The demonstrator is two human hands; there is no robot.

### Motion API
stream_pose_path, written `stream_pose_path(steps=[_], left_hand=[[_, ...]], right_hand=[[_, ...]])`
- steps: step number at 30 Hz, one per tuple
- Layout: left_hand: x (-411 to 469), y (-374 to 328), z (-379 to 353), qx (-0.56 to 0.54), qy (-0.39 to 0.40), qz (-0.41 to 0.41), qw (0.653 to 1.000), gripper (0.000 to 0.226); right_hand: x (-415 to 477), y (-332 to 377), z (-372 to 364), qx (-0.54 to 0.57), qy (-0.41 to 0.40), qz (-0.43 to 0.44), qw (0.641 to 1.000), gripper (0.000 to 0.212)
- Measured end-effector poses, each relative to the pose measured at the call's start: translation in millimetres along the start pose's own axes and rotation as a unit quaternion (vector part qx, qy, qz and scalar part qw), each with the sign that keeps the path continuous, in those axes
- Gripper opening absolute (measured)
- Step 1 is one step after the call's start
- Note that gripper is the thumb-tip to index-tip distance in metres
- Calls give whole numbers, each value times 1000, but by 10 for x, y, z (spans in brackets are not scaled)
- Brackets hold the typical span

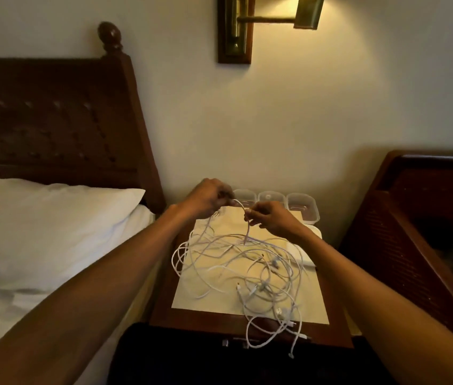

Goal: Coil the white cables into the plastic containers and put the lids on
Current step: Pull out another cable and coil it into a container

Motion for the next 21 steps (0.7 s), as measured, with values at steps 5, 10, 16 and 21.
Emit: stream_pose_path(steps=[5, 10, 16, 21], left_hand=[[0, -301, 544, -48, -63, -25, 997, 11], [-46, -406, 768, -62, -79, -15, 995, 14], [-128, -186, 621, -93, -39, 65, 993, 7], [-138, 69, 482, -204, -38, 147, 967, 6]], right_hand=[[4, 502, 245, 123, -4, 30, 992, 28], [25, 864, 393, 98, -31, 65, 993, 20], [27, 1044, 571, 106, -129, 87, 982, 19], [94, 1015, 714, 87, -162, 95, 978, 21]])
Point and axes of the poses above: each hand's wrist, its own x-axis towards the middle knuckle, its own z-axis out of the back of the hand, y = z × x, the point moved 10 cm from there along x, towards the middle knuckle, and after that the axes turned 7 degrees about -x, right-handed, at the moved point
